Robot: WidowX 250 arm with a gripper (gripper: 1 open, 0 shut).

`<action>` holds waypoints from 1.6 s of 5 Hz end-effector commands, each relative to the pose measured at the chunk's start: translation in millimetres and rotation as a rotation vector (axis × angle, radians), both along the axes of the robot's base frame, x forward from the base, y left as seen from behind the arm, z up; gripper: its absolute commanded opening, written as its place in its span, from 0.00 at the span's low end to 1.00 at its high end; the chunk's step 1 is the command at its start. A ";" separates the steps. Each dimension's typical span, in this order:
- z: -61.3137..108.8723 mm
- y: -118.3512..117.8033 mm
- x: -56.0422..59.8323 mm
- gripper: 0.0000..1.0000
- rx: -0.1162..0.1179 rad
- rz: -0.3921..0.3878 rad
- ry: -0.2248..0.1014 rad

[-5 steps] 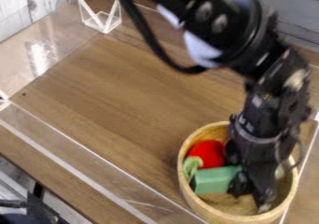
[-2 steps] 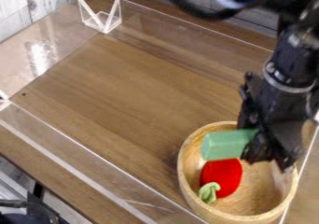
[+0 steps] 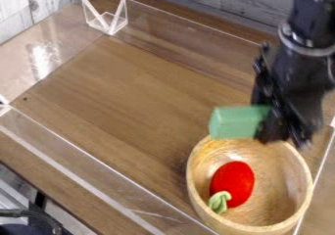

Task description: Remove the green block from the brown bowl and put it on the table

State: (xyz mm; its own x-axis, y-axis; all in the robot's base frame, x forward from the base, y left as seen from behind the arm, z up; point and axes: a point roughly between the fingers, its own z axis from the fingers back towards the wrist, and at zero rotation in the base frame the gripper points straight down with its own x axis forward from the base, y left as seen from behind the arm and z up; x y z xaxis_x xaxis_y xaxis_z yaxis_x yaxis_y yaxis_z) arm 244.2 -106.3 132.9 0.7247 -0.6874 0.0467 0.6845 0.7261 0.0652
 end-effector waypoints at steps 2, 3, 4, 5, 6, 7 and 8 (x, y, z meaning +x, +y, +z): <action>22.2 1.3 8.0 0.00 -0.062 0.000 -0.108; 21.8 -6.0 4.6 0.00 -0.078 0.016 -0.124; 20.8 -12.2 2.3 0.00 -0.095 0.018 -0.138; 20.3 -14.9 -0.4 0.00 -0.113 0.022 -0.147; 20.2 -15.7 -2.5 0.00 -0.123 0.032 -0.147; 20.1 -15.6 -3.9 0.00 -0.130 0.043 -0.145; 21.3 -15.0 -5.6 0.00 -0.137 0.057 -0.143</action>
State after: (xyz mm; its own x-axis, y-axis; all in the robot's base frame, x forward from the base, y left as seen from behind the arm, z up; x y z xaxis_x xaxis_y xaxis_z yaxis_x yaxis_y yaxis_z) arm 238.2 -120.1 140.9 0.7473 -0.6356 0.1939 0.6400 0.7669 0.0473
